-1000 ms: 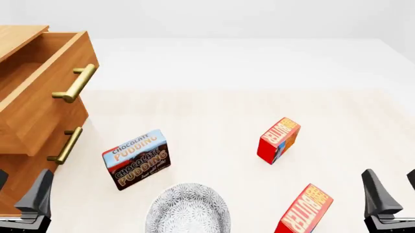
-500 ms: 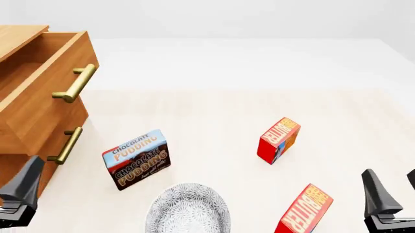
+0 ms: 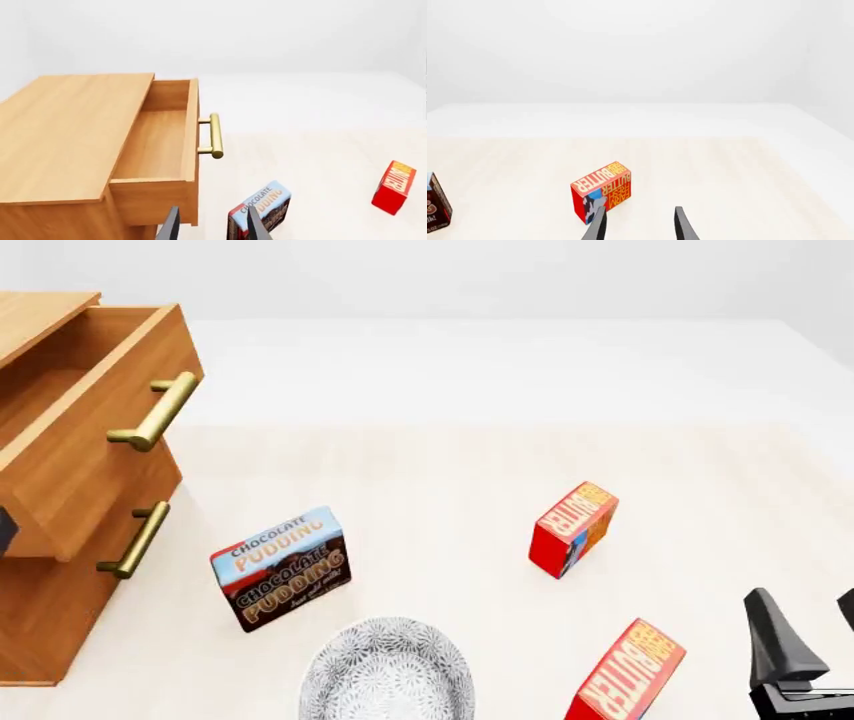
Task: Put the butter at the front in the top drawer of the cabinet and close it.
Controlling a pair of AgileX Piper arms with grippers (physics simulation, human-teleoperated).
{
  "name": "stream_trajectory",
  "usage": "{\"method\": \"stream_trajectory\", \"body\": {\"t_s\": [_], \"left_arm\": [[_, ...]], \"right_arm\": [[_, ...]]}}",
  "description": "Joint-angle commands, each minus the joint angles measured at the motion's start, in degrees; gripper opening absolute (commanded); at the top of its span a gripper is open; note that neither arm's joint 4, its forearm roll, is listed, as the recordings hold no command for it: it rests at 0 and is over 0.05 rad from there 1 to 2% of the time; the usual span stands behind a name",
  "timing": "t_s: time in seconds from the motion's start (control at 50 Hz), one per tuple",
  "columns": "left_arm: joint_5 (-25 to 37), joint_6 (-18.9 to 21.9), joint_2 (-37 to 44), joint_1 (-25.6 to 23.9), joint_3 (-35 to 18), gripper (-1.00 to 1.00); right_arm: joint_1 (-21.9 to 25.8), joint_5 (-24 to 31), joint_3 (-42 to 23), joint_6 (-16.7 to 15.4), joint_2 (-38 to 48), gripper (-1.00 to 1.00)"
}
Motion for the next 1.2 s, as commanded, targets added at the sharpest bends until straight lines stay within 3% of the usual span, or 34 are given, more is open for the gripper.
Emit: {"method": "stream_trajectory", "body": {"t_s": [0.02,0.62,0.76,0.86,1.04,1.08,1.12,1.2], "left_arm": [[8.40,0.10,6.72,-0.17,-11.37,1.00],[25.65,0.51,19.10,0.59,-31.57,1.00],[29.65,-3.10,24.27,-2.72,-36.49,1.00],[33.26,-1.37,27.82,-1.84,-41.35,1.00],[37.01,-5.82,32.60,-4.07,-43.17,1.00],[38.09,-5.61,32.68,-3.72,-46.24,1.00],[38.67,-4.35,33.26,-1.42,-45.33,1.00],[38.67,-5.81,34.23,-2.33,-45.41,1.00]], "right_arm": [[-0.01,-0.03,0.06,-0.02,-0.04,1.00],[0.07,0.08,0.11,-0.02,-0.21,1.00],[0.08,0.10,0.09,-0.03,-0.20,1.00],[0.08,0.03,0.11,-0.03,-0.14,1.00],[0.08,-0.12,0.14,-0.03,-0.02,1.00],[0.09,-0.16,0.15,-0.03,0.01,1.00],[0.09,-0.19,0.16,-0.03,0.04,1.00],[0.09,-0.25,0.16,-0.04,0.09,1.00]]}}
